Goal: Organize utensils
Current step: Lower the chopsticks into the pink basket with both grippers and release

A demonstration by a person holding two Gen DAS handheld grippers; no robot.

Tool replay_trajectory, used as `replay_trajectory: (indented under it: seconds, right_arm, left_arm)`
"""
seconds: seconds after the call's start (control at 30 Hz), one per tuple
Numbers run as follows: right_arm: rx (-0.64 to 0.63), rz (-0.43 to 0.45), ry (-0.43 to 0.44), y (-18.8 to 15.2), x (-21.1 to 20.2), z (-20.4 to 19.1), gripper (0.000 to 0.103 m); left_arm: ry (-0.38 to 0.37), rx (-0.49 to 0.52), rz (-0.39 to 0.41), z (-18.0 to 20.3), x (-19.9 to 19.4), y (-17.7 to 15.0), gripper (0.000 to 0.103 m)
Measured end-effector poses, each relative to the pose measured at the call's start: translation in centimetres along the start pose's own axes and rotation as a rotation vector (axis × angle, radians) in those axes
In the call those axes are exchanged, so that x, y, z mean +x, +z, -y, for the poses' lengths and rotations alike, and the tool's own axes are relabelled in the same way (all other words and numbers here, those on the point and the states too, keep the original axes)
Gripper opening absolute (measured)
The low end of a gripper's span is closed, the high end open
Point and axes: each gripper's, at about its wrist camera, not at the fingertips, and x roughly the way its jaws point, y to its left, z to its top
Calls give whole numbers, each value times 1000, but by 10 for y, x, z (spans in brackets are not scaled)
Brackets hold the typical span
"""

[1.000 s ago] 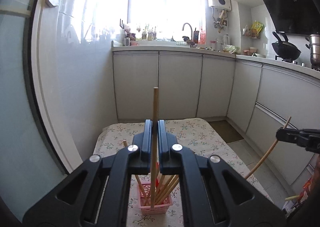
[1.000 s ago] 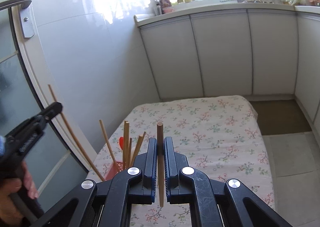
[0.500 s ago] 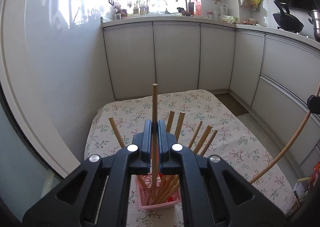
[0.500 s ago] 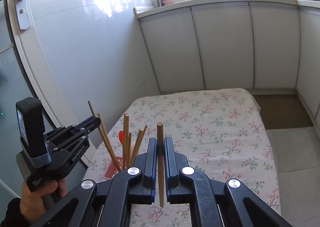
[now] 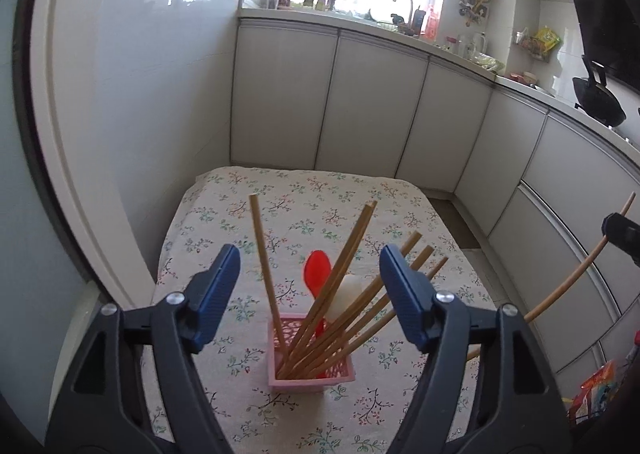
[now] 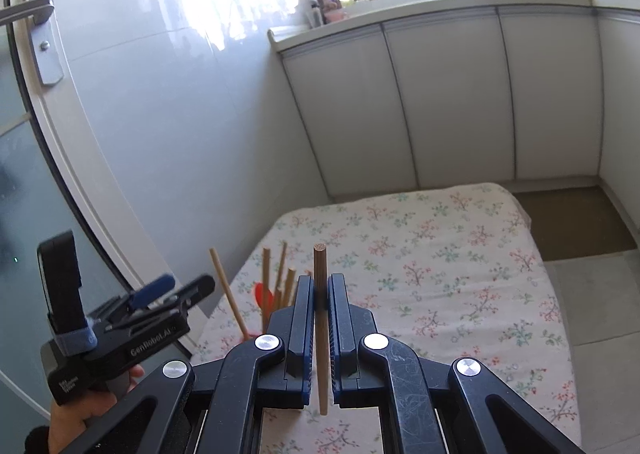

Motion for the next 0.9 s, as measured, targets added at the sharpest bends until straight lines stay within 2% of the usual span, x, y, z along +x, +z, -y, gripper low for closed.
replay_trajectory:
  seconds: [0.13,0.37,0.57,0.9]
  right_arm:
    - [21,23,33,8,4,-10,5]
    - [40,44,80,16,20,-31,5]
    - [43,29,93,11,47,-44,5]
    - [60,-35,82,-10,103,-44,5]
  left_arm:
    - [47,-36,-49,-14,2,-5,76]
    - [63,-70,-104,-29,5,-12,77]
    - [48,-89,-105,-36,4,-10,81]
    - [28,-99,-110,-41,5,-10,82]
